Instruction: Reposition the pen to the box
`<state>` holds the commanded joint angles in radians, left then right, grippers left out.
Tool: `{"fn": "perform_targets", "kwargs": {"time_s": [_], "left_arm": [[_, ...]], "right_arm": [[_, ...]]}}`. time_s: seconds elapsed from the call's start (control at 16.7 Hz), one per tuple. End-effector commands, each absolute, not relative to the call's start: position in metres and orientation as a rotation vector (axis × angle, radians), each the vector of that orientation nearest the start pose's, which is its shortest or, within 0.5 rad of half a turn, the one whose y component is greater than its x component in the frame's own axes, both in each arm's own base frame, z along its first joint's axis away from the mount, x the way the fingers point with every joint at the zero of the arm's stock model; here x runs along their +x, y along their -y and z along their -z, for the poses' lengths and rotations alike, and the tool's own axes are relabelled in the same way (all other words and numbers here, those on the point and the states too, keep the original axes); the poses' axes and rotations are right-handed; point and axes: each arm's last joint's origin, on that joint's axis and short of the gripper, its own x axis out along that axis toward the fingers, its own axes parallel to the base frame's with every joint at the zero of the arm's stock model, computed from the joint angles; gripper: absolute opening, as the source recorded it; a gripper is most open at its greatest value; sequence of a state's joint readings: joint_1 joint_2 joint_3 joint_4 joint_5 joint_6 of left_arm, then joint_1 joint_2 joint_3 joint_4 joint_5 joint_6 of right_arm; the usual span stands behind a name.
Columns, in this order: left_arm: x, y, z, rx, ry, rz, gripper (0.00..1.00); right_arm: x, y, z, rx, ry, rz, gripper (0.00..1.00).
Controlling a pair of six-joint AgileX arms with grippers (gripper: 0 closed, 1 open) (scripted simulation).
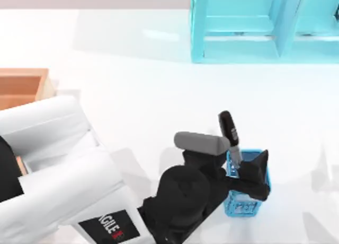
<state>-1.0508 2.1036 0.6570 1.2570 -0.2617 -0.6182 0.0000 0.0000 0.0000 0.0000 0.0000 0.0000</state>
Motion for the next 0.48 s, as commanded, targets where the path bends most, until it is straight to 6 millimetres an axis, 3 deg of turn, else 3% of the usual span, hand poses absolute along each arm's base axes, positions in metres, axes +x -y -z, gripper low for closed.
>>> {"fn": "perform_targets", "kwargs": {"time_s": [0.42,0.48], "left_arm": [[0.1803,0.2941,-0.0722,-0.478,-0.391,0.685,0.02],[0.1803,0.2941,-0.0722,-0.478,-0.391,0.685,0.00]], "right_arm": [[0.1057,0.0012,-0.1600,0.000,0.000,0.000,1.00],[0.1057,0.0012,-0.1600,0.000,0.000,0.000,1.00]]}}
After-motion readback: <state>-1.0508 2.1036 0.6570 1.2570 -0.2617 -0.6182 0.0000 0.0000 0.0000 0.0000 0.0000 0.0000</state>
